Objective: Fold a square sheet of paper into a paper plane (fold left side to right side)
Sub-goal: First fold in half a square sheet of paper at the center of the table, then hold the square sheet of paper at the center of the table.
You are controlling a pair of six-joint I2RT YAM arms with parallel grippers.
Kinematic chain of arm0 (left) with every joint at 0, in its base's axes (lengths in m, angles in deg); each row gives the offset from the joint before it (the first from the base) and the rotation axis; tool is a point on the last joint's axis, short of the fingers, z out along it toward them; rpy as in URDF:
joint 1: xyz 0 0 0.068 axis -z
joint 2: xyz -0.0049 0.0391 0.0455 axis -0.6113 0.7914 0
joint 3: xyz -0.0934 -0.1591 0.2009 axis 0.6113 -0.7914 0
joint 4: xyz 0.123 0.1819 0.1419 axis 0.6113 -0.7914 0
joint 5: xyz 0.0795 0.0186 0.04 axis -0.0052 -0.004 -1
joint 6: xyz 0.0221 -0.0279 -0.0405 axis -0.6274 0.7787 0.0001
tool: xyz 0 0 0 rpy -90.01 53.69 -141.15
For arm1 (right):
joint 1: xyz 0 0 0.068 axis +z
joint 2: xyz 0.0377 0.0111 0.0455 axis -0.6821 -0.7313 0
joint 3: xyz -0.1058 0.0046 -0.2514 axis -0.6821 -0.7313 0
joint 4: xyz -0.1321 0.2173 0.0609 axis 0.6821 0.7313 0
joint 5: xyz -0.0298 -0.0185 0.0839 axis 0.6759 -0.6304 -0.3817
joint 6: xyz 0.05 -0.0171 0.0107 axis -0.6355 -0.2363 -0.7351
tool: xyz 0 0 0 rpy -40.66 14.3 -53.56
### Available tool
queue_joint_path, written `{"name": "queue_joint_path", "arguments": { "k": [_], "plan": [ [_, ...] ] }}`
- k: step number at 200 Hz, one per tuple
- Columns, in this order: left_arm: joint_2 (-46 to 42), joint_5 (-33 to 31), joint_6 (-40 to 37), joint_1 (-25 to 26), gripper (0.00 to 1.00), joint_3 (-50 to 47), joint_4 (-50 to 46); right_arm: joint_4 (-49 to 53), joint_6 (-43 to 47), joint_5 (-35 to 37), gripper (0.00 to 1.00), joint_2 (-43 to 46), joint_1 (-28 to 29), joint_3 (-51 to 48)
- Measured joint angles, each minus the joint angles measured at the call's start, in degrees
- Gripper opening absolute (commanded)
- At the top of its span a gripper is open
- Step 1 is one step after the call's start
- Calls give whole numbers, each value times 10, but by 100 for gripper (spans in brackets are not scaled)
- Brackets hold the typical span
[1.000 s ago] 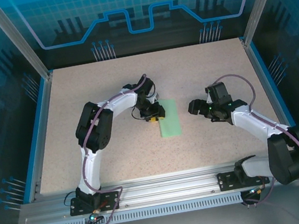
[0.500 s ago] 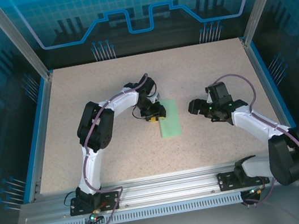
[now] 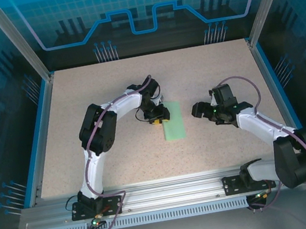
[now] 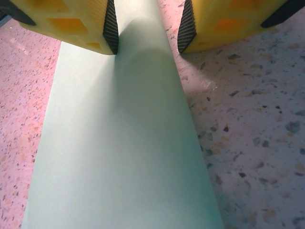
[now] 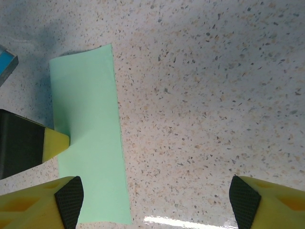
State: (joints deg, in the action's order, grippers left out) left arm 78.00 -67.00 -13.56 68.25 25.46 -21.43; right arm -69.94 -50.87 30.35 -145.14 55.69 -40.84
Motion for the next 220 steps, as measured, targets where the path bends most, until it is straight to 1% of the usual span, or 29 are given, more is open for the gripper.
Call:
{"name": "queue_joint_path", "arguments": {
  "k": [46,64,83,136,149,161,186,220],
  "plan": [
    [0,0,0,0,42,0,0,-10,0,-23,81,-23,0,0],
    [1,0,0,0,42,1,-1,-15,1,-30,77,-32,0,0],
    [2,0,0,0,42,2,-2,-25,0,-44,67,-47,2,0],
    [2,-2,0,0,42,4,-4,-51,-3,-105,27,-144,28,28],
    [2,-2,0,0,42,4,-4,-56,-5,-114,20,-167,37,42],
    [2,-2,0,0,42,4,-4,-59,-8,-120,16,-187,45,55],
    [2,-2,0,0,42,4,-5,-66,-8,-127,10,-224,58,80],
    [2,-2,0,0,42,4,-5,-66,-8,-129,8,-265,72,104]
  ]
}}
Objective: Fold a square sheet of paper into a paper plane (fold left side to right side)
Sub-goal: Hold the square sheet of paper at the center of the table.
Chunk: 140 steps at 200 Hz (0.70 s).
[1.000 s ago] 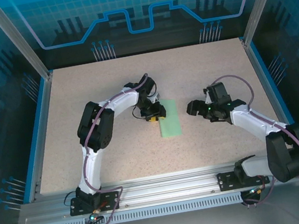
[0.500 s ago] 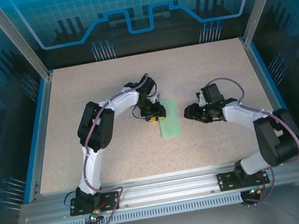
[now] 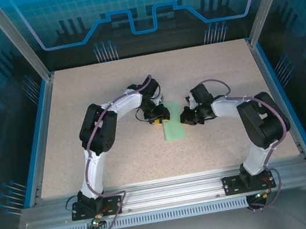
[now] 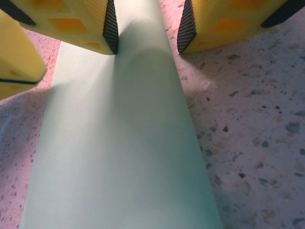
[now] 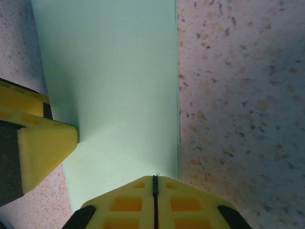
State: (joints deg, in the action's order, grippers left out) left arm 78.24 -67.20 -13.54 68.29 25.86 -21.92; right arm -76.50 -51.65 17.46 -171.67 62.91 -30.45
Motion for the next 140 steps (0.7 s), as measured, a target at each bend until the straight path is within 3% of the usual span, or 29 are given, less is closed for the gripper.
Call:
{"name": "queue_joint_path", "arguments": {
  "k": [82,140],
  "plan": [
    [0,0,0,0,43,0,0,25,15,17,8,-27,8,28],
    [-26,-7,0,6,53,-31,34,38,26,19,8,-32,7,35]
  ]
}}
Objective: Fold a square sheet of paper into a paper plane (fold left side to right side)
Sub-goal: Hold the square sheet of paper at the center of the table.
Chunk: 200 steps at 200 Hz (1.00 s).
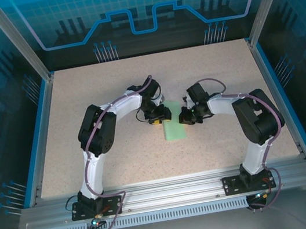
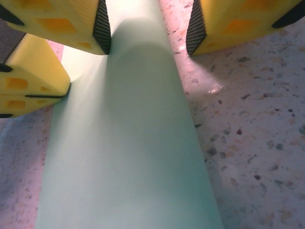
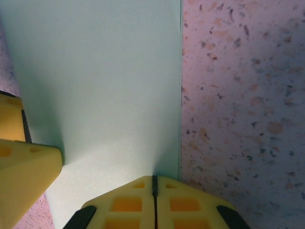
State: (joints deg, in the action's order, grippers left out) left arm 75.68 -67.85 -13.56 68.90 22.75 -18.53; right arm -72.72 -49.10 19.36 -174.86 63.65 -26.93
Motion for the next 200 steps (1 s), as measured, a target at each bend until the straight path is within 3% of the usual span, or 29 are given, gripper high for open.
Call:
{"name": "queue_joint_path", "arguments": {
  "k": [41,69,98,141,200],
  "plan": [
    [-64,-19,0,0,52,-66,33,5,3,0,8,-2,0,4],
    [-115,-9,-3,-3,37,-97,77,9,3,0,8,-4,0,7],
    [-118,55,4,-3,23,-99,133,12,3,2,8,-5,1,9],
    [-71,125,10,-2,19,-100,182,15,3,6,8,-5,2,10],
    [-31,129,12,-2,19,-100,183,22,5,11,7,-6,4,15]
  ]
}}
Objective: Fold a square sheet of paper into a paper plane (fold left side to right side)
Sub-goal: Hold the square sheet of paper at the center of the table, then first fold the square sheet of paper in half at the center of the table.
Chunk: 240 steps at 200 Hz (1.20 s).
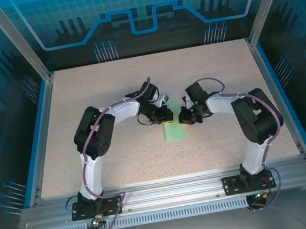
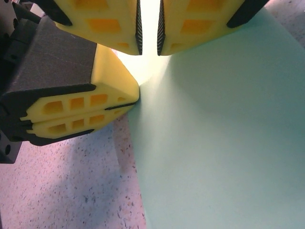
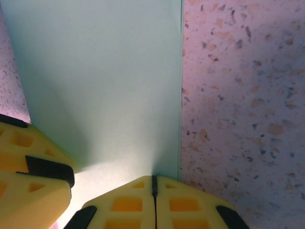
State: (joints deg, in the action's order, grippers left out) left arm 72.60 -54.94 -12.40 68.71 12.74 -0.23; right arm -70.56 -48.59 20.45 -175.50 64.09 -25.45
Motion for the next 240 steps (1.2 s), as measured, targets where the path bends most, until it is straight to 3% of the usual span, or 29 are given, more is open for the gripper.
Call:
{"name": "queue_joint_path", "arguments": {
  "k": [131,240],
  "plan": [
    [-1,-10,-6,-23,19,-43,14,17,11,10,7,-4,3,10],
    [-60,-8,-14,-43,18,-102,54,19,13,9,6,-5,3,12]
  ]
}}
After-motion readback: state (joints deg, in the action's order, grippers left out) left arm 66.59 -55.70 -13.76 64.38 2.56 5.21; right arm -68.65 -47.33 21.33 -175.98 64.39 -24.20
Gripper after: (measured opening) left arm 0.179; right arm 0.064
